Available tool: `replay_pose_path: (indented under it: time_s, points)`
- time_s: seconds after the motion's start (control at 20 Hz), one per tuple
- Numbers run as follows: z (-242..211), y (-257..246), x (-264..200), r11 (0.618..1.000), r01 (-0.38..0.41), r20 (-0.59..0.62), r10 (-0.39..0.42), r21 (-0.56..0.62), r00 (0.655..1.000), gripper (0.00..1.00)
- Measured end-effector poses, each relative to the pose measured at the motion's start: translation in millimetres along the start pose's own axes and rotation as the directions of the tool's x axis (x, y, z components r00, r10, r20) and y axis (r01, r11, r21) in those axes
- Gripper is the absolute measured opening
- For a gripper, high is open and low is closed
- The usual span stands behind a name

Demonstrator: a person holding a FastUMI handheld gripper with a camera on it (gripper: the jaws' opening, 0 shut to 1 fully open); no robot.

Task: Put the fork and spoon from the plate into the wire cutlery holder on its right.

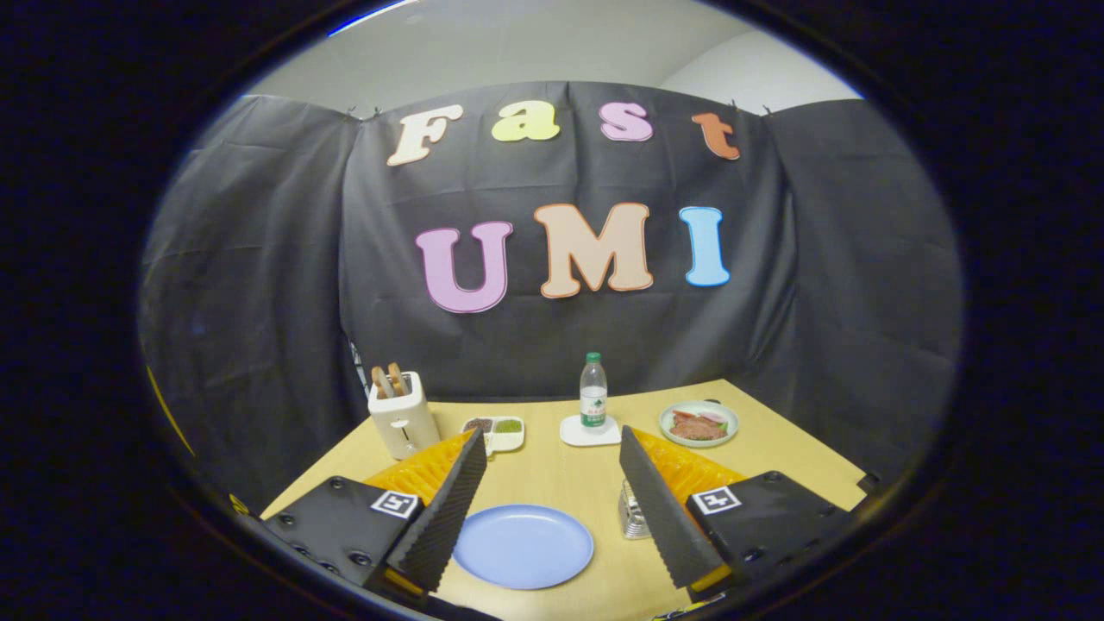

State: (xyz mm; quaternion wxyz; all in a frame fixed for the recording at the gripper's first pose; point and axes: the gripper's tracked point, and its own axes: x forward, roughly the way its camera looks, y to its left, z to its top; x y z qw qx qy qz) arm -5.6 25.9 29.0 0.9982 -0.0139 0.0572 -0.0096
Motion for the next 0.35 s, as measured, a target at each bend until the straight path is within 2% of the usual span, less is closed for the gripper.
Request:
replay_pose_path:
  time_s: [0.35]
  points:
    - [5,-14,-10,1.0,0.02,0.014,-0.02,-0.009,1.0,0.98]
